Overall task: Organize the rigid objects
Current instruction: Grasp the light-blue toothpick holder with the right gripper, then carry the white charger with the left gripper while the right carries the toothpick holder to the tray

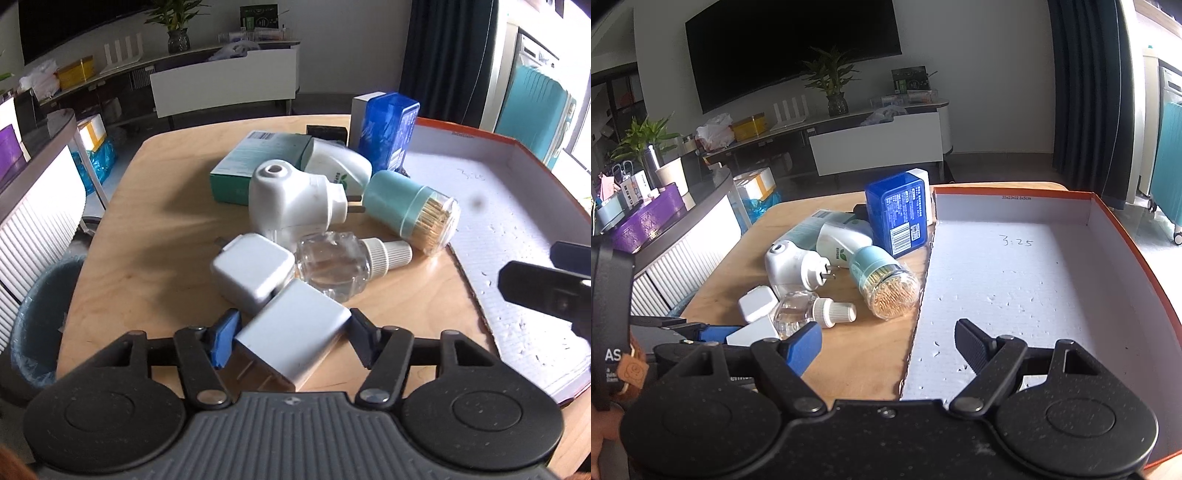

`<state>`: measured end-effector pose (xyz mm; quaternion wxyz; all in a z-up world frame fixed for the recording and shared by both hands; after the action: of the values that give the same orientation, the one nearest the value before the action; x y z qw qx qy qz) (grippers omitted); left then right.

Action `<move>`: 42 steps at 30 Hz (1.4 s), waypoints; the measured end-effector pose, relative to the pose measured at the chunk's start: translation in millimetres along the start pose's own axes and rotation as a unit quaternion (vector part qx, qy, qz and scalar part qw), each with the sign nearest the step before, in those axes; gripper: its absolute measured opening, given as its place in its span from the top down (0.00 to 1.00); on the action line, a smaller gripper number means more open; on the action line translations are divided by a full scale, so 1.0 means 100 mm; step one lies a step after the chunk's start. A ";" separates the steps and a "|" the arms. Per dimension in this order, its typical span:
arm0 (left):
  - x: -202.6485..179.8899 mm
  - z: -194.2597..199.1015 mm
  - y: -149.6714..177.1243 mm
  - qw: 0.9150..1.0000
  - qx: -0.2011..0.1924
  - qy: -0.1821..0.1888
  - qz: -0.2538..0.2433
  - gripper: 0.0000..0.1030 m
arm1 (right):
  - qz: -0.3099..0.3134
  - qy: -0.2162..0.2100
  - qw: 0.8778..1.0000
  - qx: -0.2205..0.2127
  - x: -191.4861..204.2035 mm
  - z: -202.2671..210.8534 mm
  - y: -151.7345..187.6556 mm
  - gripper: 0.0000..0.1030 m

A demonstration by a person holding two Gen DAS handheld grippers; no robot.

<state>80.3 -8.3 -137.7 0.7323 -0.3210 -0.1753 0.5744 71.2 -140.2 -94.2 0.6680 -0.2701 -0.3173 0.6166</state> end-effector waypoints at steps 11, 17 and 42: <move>0.06 0.24 -0.05 0.998 -0.026 0.034 0.049 0.39 | 0.068 -0.012 0.997 0.026 0.13 -0.36 -0.33 0.10; 0.18 0.30 -0.14 0.997 -0.037 0.028 0.064 0.39 | 0.085 -0.014 0.994 0.062 0.21 -0.78 -0.51 0.10; 0.30 0.31 -0.36 0.994 -0.058 0.017 0.089 0.39 | 0.088 -0.022 0.993 0.079 0.24 -0.78 -0.41 0.43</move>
<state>95.1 23.6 -94.3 0.6608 -0.3871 -0.1669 0.6210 157.8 -118.2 -112.6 0.6230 -0.2303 -0.2570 0.7020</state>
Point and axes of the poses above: each gripper's, at about its wrist camera, not at the fingertips, and z roughly against the way its jaws point, x to its left, y to its underside, the point moved 9 cm from there along -z, roughly the way its jaws point, and after that the axes turned 9 degrees about y, right-handed, at the moved point
